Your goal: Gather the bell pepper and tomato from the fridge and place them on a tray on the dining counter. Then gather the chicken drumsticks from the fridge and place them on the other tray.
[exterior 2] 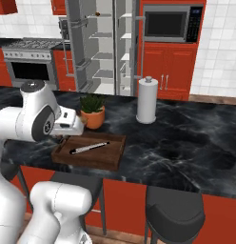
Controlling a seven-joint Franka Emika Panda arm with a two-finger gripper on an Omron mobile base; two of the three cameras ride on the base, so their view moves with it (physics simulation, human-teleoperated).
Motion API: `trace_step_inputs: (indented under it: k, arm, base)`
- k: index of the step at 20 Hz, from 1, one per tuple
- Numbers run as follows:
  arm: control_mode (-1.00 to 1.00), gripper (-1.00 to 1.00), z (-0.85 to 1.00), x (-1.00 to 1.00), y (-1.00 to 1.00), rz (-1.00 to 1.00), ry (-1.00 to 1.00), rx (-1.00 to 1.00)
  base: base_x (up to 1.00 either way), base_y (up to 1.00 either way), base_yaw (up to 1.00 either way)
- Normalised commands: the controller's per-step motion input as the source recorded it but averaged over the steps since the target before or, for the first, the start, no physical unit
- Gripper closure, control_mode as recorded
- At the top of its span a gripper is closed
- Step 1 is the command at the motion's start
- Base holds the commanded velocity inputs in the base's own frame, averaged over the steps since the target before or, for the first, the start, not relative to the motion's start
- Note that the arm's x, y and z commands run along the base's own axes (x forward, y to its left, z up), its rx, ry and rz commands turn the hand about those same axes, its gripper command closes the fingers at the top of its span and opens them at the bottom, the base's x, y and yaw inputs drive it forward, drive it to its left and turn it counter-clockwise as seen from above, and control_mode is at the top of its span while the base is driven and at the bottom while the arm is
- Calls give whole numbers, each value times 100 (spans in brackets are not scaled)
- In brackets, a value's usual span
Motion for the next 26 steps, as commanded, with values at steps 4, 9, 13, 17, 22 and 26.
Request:
trace_step_inputs:
  k: [4, 9, 13, 17, 22, 26]
  arm:
    - [-100, 100, -61, 11, -16, 0, 4, -3]
    - [-100, 100, -47, 26, -20, 0, 0, -1]
    - [-100, 100, -35, 53, -16, -2, 3, 0]
    - [-100, 100, -36, 55, -13, -2, 7, 0]
    - [-100, 100, -38, 50, -4, -2, 8, 0]
    - [-100, 100, -38, 46, 0, -1, 6, 0]
  base:
    - [0, 0, 0]
    - [0, 0, 0]
    - [0, 0, 0]
    - [0, 0, 0]
    - [0, 0, 0]
    - [0, 0, 0]
